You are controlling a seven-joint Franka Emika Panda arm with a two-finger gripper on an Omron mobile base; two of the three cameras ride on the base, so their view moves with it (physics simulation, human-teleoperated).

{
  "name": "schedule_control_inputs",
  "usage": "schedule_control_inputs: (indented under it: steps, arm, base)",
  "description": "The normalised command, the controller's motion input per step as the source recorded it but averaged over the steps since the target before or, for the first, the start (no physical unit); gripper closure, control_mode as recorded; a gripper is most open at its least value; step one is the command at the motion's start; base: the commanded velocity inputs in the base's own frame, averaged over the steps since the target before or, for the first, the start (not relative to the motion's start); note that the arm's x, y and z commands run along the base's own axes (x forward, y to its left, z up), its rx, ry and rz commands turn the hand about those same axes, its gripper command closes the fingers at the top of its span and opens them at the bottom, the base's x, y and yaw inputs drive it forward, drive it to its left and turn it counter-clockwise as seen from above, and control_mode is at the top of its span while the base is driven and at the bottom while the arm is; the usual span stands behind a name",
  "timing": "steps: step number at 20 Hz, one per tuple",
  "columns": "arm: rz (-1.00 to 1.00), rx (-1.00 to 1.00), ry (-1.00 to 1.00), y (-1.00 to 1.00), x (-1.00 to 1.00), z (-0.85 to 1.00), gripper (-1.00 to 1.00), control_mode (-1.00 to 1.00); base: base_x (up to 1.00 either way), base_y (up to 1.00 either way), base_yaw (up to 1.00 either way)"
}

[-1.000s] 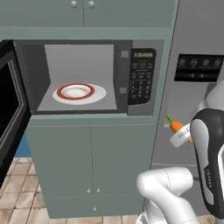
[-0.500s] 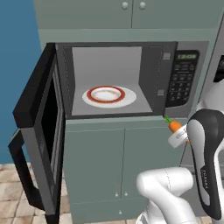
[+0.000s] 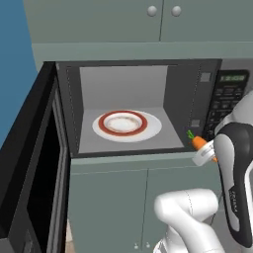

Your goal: Pick the carrot from the counter and place it in the microwave.

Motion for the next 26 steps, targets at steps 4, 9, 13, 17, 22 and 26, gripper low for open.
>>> schedule_control_inputs:
  steps: [4, 9, 13, 17, 22, 26]
  arm:
    - [0.00, 0.00, 0.00, 0.00, 0.00, 0.00, 1.00, 1.00]
    - [0.00, 0.00, 0.00, 0.00, 0.00, 0.00, 1.00, 1.00]
    - [-0.01, 0.00, -0.08, 0.27, 0.09, 0.00, 1.00, -1.00]
    - [-0.02, 0.00, -0.34, 0.93, 0.40, 0.00, 1.00, -1.00]
    - [-0.03, 0.00, -0.35, 1.00, 0.38, 0.00, 1.00, -1.00]
    - [-0.10, 0.00, -0.32, 0.92, 0.76, 0.00, 1.00, -1.00]
  base:
    - [0.61, 0.55, -0.01]
    - [0.00, 0.03, 0.00]
    - [0.00, 0.03, 0.00]
    - [0.00, 0.00, 0.00]
    - [0.00, 0.00, 0.00]
    - [0.00, 0.00, 0.00]
